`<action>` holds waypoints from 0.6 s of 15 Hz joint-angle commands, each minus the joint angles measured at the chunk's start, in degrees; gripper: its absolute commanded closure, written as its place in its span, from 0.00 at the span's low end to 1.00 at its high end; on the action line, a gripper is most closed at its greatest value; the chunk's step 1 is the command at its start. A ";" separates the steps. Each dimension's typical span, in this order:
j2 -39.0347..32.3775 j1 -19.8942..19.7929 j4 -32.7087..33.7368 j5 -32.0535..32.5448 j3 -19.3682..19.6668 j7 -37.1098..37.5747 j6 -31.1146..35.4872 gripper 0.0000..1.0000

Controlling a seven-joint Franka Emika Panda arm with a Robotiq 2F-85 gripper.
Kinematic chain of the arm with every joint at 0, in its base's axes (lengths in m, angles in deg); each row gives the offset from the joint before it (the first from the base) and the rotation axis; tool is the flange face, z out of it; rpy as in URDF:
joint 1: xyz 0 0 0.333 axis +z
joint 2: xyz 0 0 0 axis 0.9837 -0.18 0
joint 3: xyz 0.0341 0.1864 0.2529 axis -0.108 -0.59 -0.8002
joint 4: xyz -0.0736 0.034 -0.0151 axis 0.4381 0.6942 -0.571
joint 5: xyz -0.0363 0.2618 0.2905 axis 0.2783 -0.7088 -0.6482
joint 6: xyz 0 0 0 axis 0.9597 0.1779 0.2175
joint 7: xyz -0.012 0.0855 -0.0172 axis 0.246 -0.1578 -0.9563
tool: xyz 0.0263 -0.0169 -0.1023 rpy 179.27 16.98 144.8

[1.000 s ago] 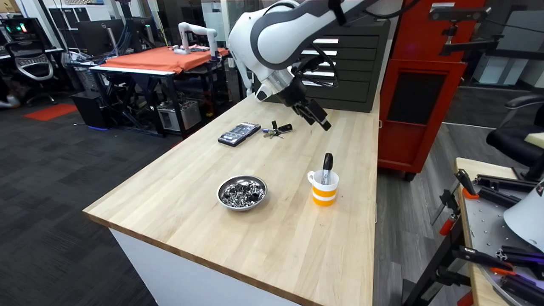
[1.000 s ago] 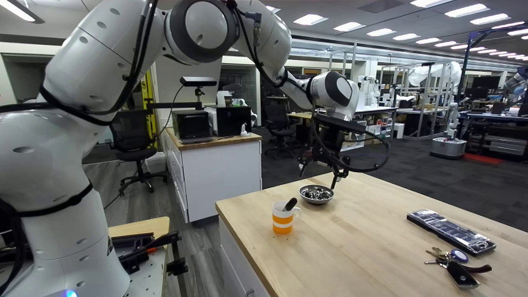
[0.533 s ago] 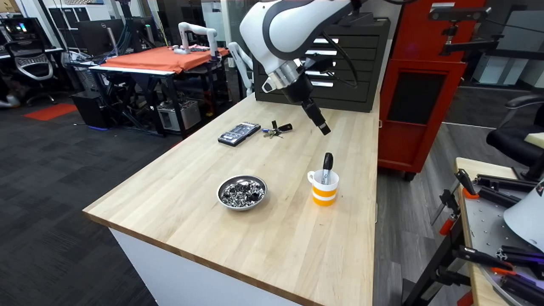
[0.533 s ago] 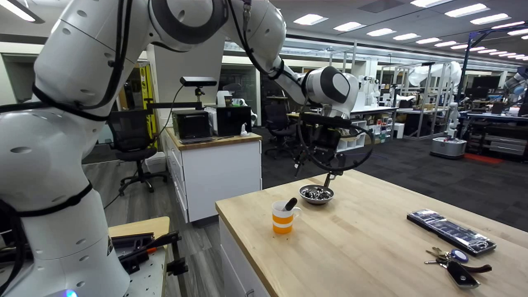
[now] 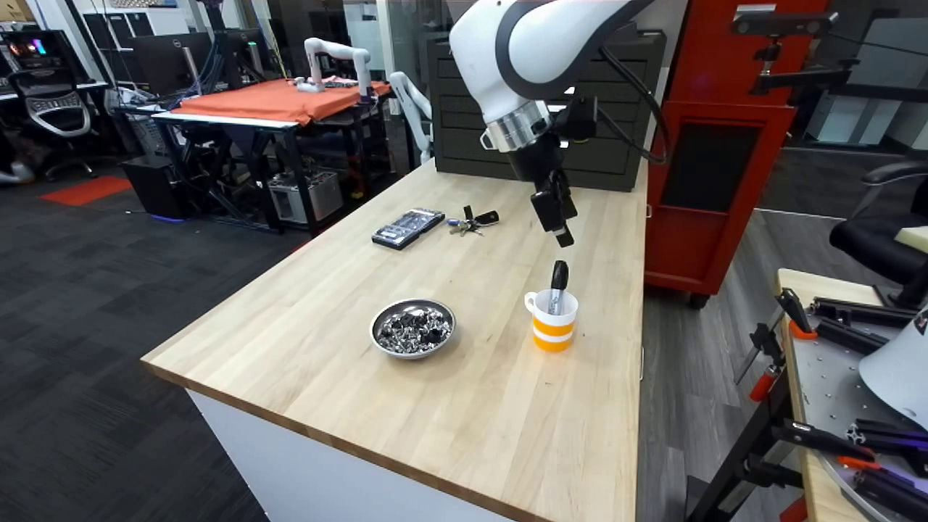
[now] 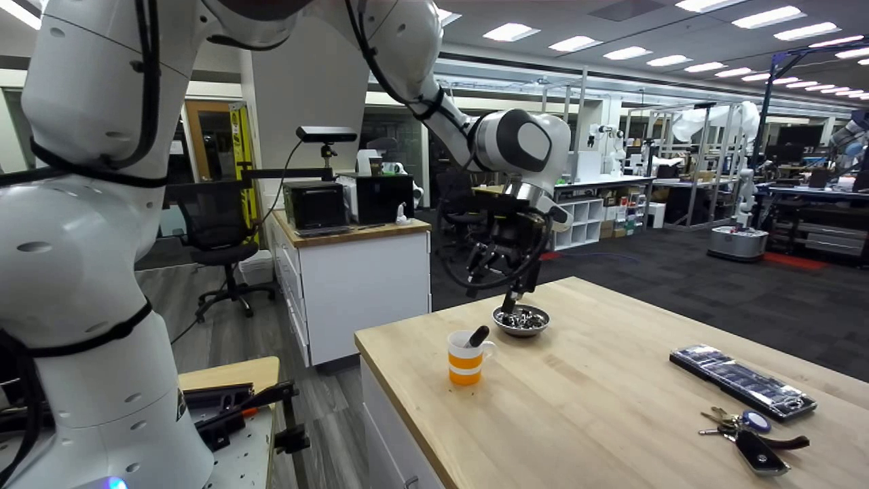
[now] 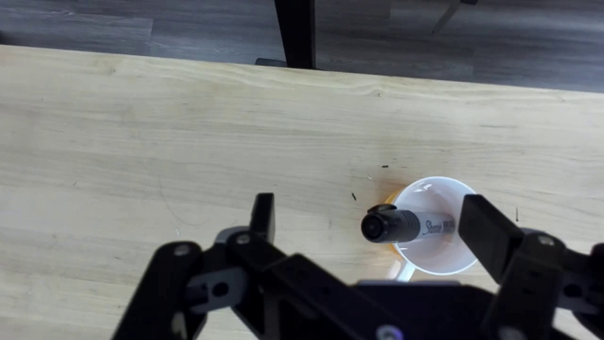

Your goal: Remove the marker from the cup

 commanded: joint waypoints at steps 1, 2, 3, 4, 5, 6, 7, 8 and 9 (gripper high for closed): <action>8.16 0.32 -12.00 -3.29 1.21 8.12 9.01 0.00; 9.37 0.37 -14.02 -4.00 1.35 9.74 11.01 0.00; 10.62 0.43 -16.41 -4.54 1.55 11.48 13.61 0.00; 11.79 0.40 -18.79 -5.12 1.69 12.74 16.64 0.00; 12.72 0.39 -20.69 -5.81 1.82 14.03 19.12 0.00; 13.70 0.36 -22.70 -6.25 1.94 14.84 21.79 0.00; 14.58 0.32 -24.48 -6.73 2.01 15.51 24.32 0.00; 15.31 0.37 -25.95 -6.98 2.11 16.36 26.41 0.00; 16.02 0.39 -27.49 -7.16 2.18 16.85 28.51 0.00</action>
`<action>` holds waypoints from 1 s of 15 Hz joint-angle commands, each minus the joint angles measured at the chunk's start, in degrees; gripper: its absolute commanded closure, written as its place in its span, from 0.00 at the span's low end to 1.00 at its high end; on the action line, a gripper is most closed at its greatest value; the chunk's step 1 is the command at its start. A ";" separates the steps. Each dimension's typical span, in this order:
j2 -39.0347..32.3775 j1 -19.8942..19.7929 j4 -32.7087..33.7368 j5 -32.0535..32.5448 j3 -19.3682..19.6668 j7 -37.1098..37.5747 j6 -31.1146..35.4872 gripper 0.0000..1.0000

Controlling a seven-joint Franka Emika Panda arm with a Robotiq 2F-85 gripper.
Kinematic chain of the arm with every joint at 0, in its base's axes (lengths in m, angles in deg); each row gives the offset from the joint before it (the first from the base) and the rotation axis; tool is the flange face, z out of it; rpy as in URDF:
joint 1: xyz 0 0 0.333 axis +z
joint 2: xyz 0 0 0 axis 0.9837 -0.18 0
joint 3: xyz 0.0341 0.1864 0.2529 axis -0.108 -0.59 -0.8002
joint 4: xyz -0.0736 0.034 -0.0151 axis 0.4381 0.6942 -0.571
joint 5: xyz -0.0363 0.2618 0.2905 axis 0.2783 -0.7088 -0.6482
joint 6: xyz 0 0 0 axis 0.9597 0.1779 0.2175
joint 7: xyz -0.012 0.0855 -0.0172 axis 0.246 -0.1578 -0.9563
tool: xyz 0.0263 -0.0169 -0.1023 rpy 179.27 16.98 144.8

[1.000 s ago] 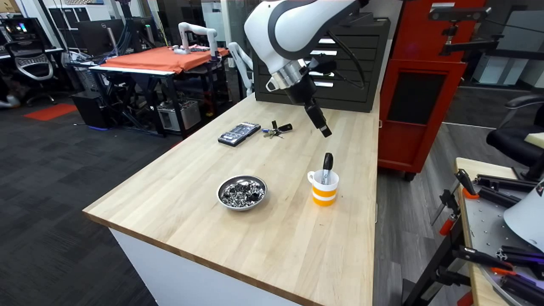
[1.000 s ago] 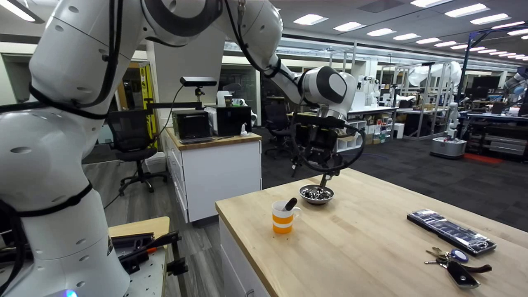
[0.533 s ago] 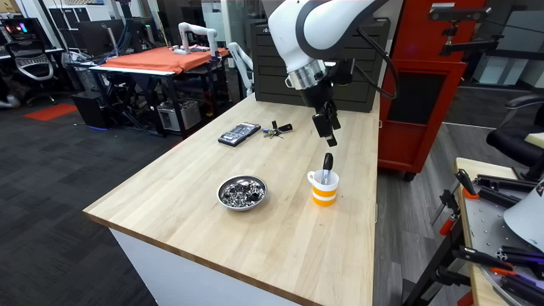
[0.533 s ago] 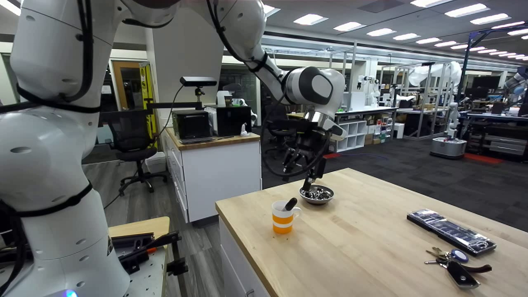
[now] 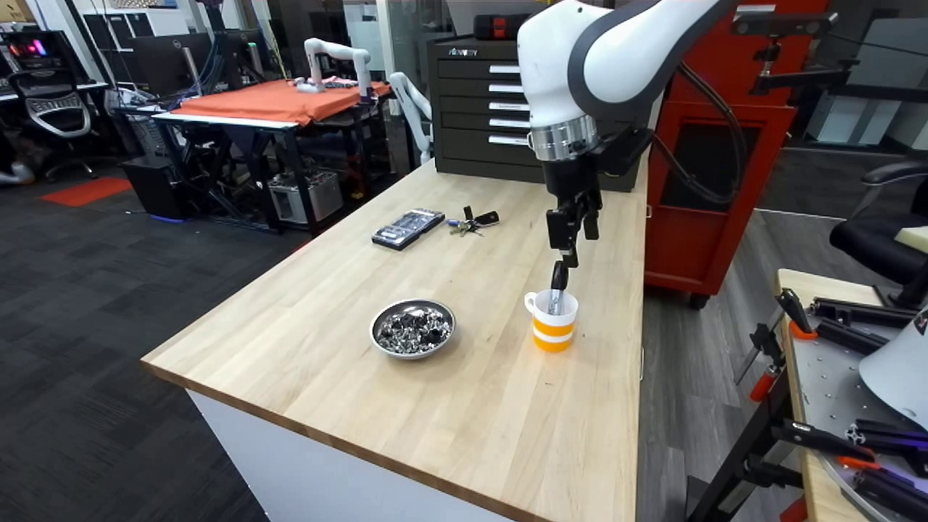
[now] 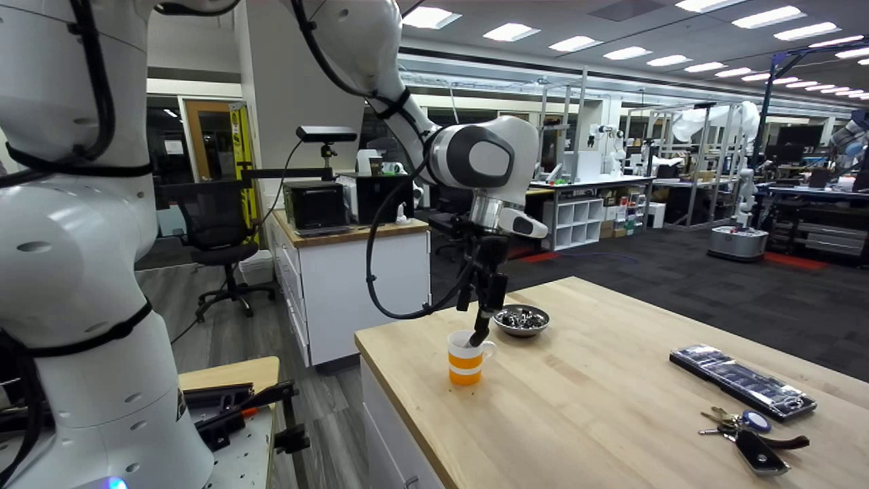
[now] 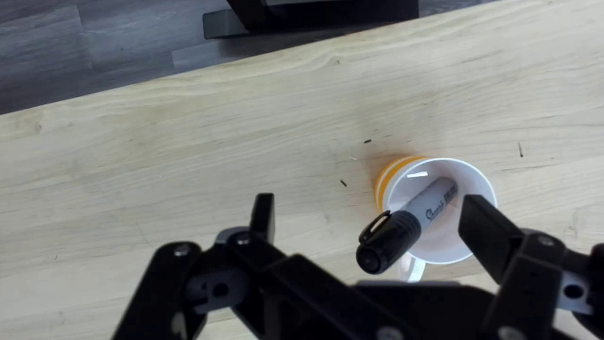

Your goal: Remove the marker from the cup

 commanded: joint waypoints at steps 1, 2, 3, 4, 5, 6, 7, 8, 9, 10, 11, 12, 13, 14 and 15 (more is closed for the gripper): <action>5.68 0.44 -8.08 -1.41 0.75 3.52 8.16 0.00; 6.12 0.51 -9.09 -1.16 0.79 4.00 9.83 0.00; 6.63 0.52 -9.98 -1.00 0.80 4.52 11.34 0.00; 6.86 0.53 -10.61 -0.82 0.79 4.90 12.69 0.00; 7.09 0.54 -11.03 -0.64 0.79 5.33 13.68 0.00; 7.06 0.55 -11.16 -0.49 0.76 5.37 14.37 0.00; 6.91 0.57 -11.20 -0.31 0.74 5.41 15.03 0.00; 6.44 0.65 -10.78 -0.06 0.70 5.42 15.05 0.00; 5.96 0.74 -10.26 0.31 0.71 5.55 14.93 0.00; 5.45 0.84 -9.72 0.45 0.64 5.39 14.75 0.00; 5.19 0.92 -9.40 0.46 0.56 5.17 14.54 0.00; 4.73 0.99 -9.00 0.48 0.50 4.83 14.30 0.00; 4.42 1.06 -8.82 0.50 0.46 4.67 14.29 0.00; 4.04 1.12 -8.65 0.45 0.41 4.29 14.48 0.00; 3.60 1.15 -8.44 0.51 0.40 4.04 14.66 0.00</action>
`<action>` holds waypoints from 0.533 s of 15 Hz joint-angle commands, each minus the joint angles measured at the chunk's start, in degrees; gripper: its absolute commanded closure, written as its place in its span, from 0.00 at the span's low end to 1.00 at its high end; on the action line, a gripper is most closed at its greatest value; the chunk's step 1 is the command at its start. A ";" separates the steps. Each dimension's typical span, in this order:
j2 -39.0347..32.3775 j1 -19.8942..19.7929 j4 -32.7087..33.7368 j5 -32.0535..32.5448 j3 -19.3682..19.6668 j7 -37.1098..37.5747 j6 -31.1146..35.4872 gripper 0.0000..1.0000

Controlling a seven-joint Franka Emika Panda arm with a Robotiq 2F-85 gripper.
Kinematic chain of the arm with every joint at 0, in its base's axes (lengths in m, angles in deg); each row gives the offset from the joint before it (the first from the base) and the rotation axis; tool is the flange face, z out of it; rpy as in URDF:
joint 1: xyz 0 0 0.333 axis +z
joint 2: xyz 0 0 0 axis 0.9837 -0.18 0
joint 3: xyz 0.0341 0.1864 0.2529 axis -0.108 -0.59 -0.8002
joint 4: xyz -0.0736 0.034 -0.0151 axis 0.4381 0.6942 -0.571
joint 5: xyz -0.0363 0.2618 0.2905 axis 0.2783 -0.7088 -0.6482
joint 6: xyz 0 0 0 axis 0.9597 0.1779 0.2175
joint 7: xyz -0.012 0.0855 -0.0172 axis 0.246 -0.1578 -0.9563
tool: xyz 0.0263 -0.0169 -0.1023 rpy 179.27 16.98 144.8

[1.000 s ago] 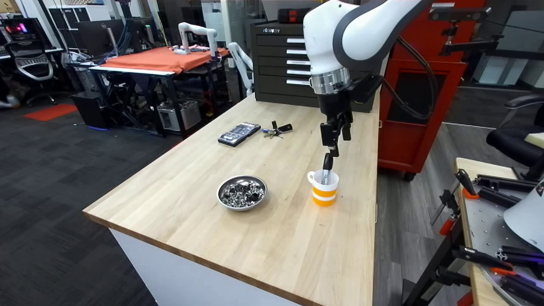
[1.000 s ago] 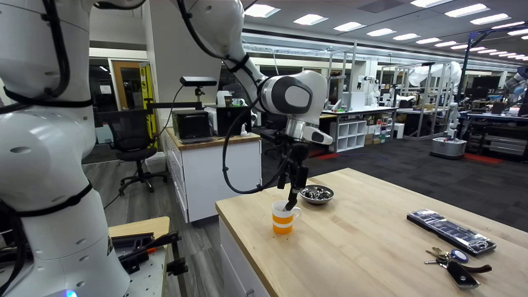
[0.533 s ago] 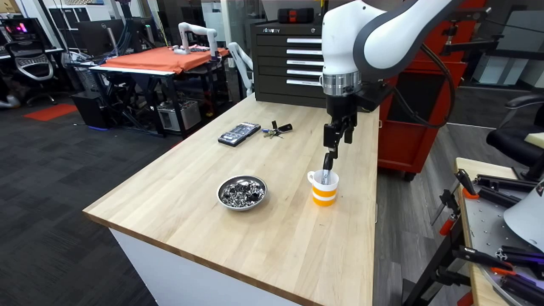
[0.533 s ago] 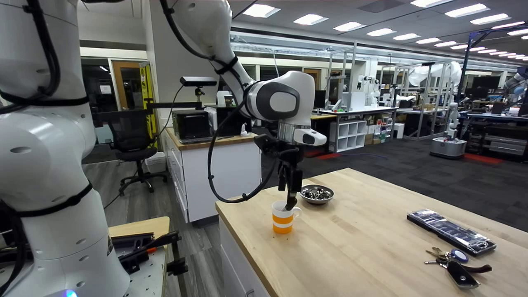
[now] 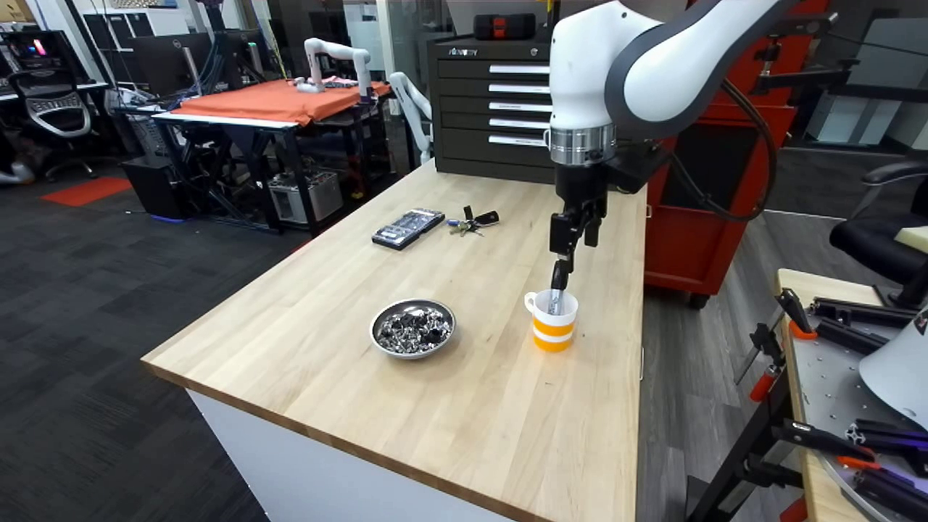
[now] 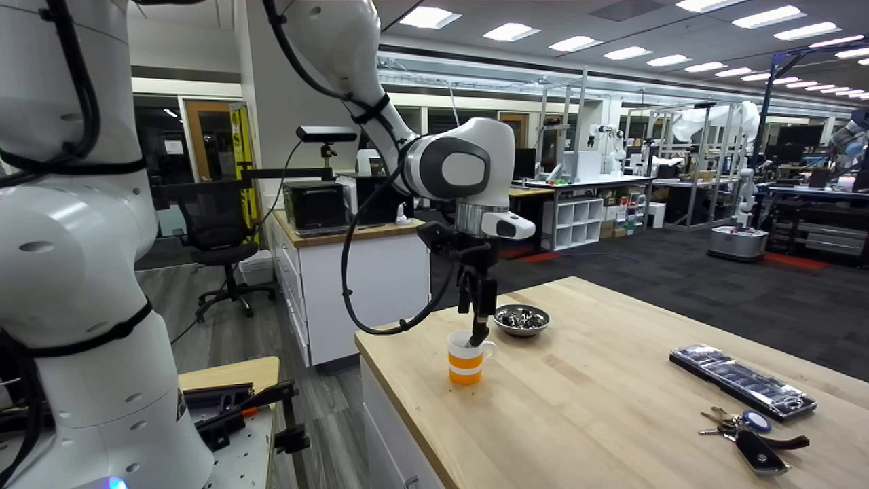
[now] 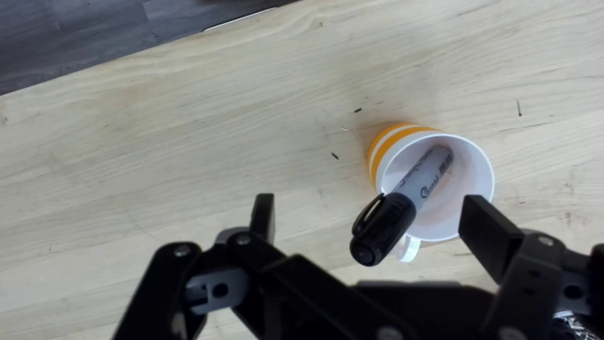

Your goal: Remove the marker from the cup

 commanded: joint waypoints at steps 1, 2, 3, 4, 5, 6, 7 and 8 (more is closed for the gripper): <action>-0.93 0.68 0.39 0.90 0.34 0.41 1.26 0.00; -1.27 0.72 0.59 1.02 0.37 0.22 1.37 0.00; -1.59 0.72 0.78 1.26 0.42 -0.01 1.56 0.00; -1.86 0.68 0.94 1.47 0.47 -0.46 1.90 0.00; -2.07 0.61 1.08 1.49 0.47 -1.02 2.20 0.00; -2.37 0.54 1.29 1.71 0.48 -1.97 2.64 0.00; -2.73 0.44 1.56 1.81 0.46 -3.13 3.02 0.00; -3.12 0.40 1.89 1.95 0.49 -3.88 3.30 0.00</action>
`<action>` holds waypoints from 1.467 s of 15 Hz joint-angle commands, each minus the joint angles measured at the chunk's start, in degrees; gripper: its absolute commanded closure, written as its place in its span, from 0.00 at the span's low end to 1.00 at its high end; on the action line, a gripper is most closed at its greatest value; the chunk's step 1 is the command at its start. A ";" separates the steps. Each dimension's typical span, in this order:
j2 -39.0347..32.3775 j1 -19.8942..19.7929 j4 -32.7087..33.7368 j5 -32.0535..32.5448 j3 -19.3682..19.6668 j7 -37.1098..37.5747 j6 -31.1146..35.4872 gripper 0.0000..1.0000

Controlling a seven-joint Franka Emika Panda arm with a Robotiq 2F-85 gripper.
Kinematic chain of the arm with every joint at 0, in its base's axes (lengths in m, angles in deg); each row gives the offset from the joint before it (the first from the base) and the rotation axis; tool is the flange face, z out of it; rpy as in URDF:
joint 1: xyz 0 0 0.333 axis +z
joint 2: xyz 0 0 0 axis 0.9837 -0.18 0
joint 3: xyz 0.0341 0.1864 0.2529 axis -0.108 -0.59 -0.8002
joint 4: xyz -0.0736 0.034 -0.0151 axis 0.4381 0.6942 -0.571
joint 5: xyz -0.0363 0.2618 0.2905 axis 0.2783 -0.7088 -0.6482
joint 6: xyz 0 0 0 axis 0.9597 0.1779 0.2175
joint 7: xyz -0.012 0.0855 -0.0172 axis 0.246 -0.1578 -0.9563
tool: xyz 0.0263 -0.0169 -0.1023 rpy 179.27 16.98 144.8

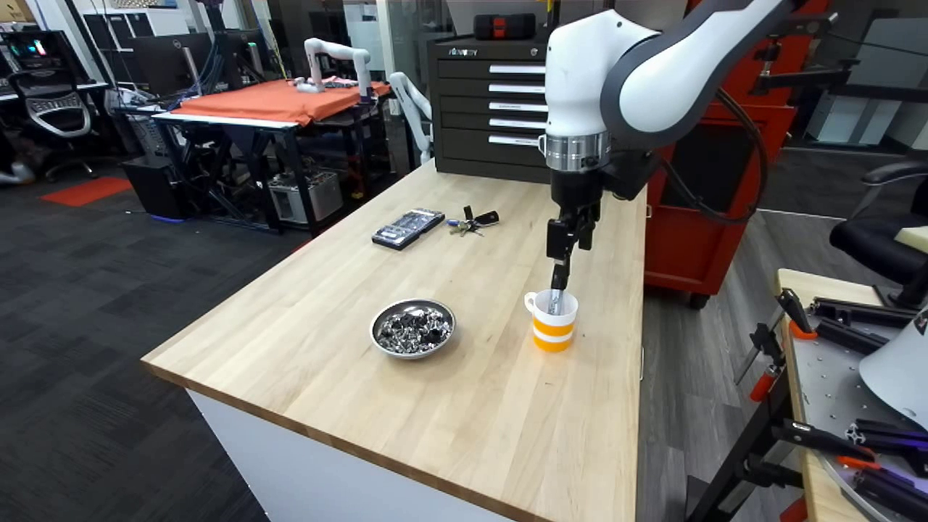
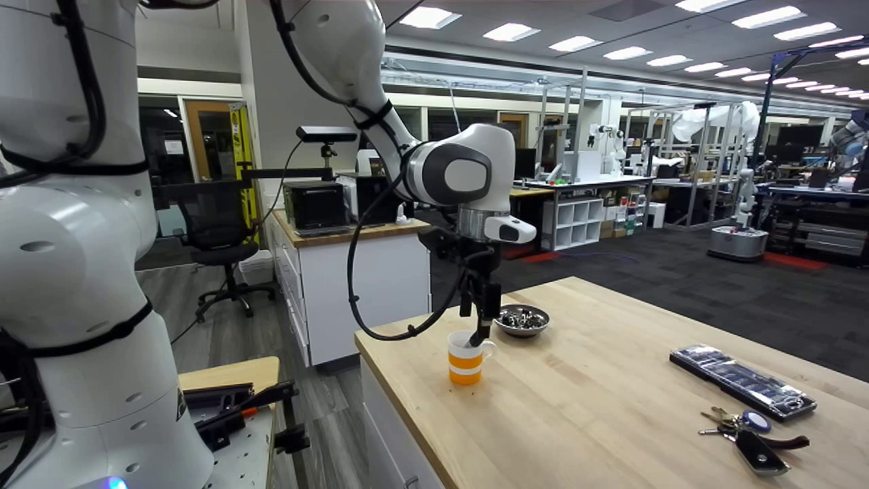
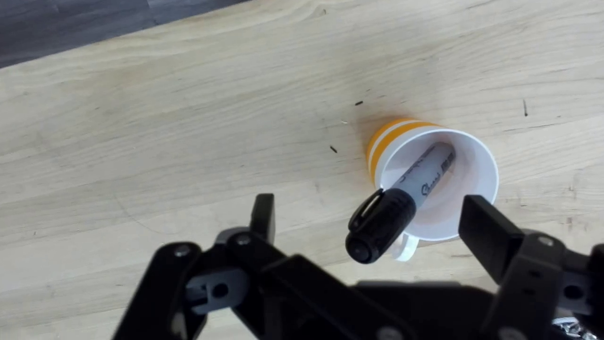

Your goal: Remove the marker from the cup

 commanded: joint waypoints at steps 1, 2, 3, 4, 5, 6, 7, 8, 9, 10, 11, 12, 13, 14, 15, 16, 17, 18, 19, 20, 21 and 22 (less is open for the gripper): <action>-2.01 0.08 1.69 1.09 0.48 -3.30 2.01 0.00; -2.46 -0.01 1.96 0.99 0.46 -4.45 2.42 0.00; -3.04 -0.20 2.30 0.48 0.37 -5.92 2.87 0.00; -3.54 -0.29 2.61 0.26 0.34 -6.95 3.21 0.00; -4.10 -0.48 2.80 -0.11 0.28 -8.28 3.63 0.00; -4.62 -0.70 2.93 -0.58 0.20 -9.57 4.15 0.00; -5.04 -0.90 3.11 -1.05 0.08 -10.84 4.55 0.00; -5.48 -1.20 3.07 -1.52 -0.03 -12.19 5.31 0.00; -5.84 -1.53 3.08 -2.19 -0.18 -13.63 5.95 0.00; -6.21 -1.93 3.10 -3.03 -0.39 -15.16 6.53 0.00; -6.53 -2.32 3.07 -3.85 -0.58 -16.72 7.07 0.00; -6.85 -2.74 3.15 -4.87 -0.82 -18.38 7.43 0.00; -7.07 -3.13 3.24 -5.89 -1.05 -19.85 7.56 0.00; -7.29 -3.51 3.34 -7.00 -1.24 -21.07 7.48 0.00; -7.36 -3.94 3.56 -8.23 -1.50 -22.67 6.87 0.25; -7.30 -4.36 3.81 -9.47 -1.80 -24.30 6.05 0.26; -7.04 -4.48 3.97 -10.15 -1.85 -25.18 5.25 0.33; -6.80 -4.60 4.14 -10.81 -1.94 -26.12 4.57 0.40; -6.42 -4.53 4.26 -10.86 -1.81 -26.34 3.88 0.47; -6.20 -4.64 4.34 -11.23 -1.93 -27.05 3.66 0.53; -6.01 -4.71 4.62 -11.65 -2.03 -27.31 2.90 0.61; -5.94 -4.67 4.92 -11.86 -2.05 -27.31 2.05 0.67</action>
